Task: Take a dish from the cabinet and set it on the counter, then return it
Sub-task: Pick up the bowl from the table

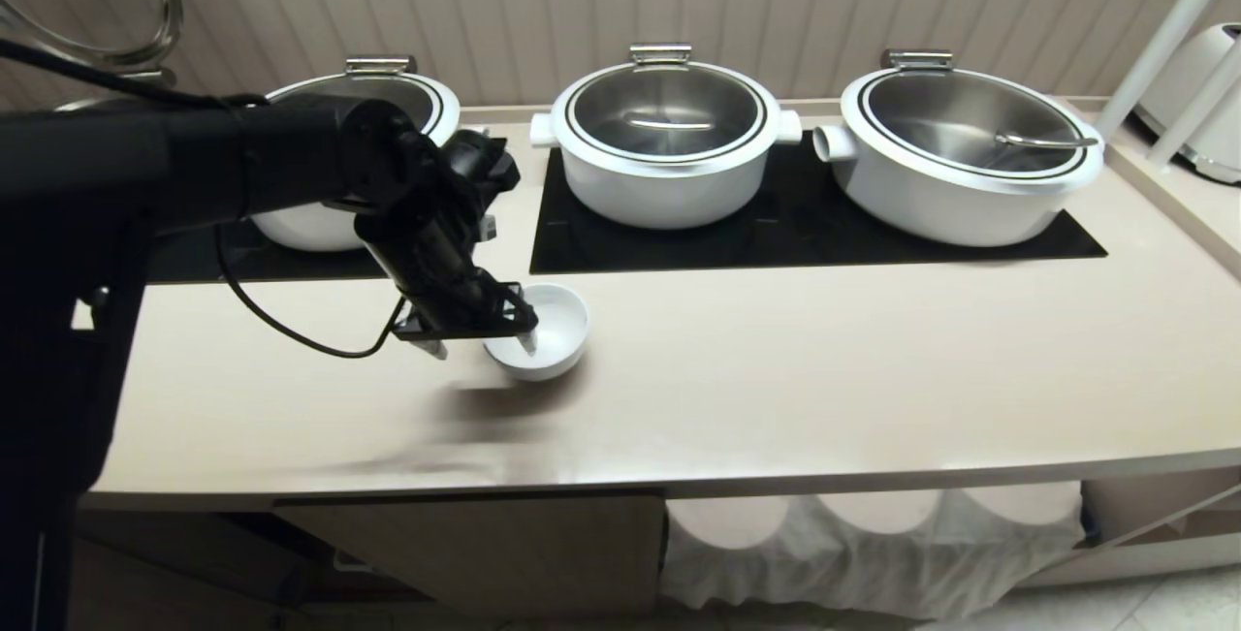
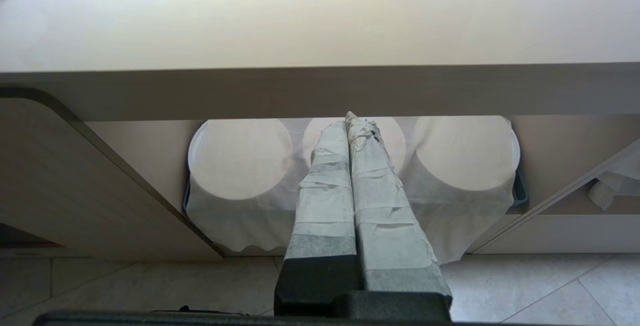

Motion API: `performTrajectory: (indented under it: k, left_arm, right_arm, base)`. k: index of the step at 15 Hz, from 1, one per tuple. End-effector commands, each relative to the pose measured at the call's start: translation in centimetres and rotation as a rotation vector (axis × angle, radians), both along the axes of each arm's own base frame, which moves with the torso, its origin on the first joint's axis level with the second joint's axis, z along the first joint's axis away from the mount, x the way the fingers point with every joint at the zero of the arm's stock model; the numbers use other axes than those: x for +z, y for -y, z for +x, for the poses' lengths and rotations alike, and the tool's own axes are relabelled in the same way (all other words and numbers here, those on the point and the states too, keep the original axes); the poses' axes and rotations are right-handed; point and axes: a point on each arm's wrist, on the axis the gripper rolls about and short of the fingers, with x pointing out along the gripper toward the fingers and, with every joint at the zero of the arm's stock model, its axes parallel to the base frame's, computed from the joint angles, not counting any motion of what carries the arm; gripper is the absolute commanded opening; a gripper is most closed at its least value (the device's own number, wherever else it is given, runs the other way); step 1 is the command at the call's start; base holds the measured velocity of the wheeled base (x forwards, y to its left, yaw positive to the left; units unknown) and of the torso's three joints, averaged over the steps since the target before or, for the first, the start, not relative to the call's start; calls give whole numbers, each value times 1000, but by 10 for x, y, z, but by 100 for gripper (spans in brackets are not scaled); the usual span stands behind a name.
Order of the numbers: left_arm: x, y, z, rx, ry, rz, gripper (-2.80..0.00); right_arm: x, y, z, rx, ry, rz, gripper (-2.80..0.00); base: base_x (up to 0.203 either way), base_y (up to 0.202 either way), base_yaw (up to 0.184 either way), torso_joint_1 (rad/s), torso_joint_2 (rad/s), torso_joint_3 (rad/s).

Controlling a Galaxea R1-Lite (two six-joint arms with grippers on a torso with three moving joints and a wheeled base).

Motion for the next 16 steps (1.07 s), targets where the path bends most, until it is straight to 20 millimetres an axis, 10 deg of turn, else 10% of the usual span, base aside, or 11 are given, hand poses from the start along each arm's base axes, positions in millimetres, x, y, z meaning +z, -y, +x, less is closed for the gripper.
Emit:
performTrajectory:
  k: [1, 16]
  left_arm:
    - [-7, 1, 3, 3, -21, 8, 0]
    - [-23, 11, 14, 34, -12, -16, 0]
  right_arm:
    - [0, 0, 0, 0, -2, 0, -280]
    - [0, 0, 0, 1, 0, 0, -280]
  base:
    - [0, 0, 0, 0, 0, 0]
    - [0, 0, 0, 0, 0, 0]
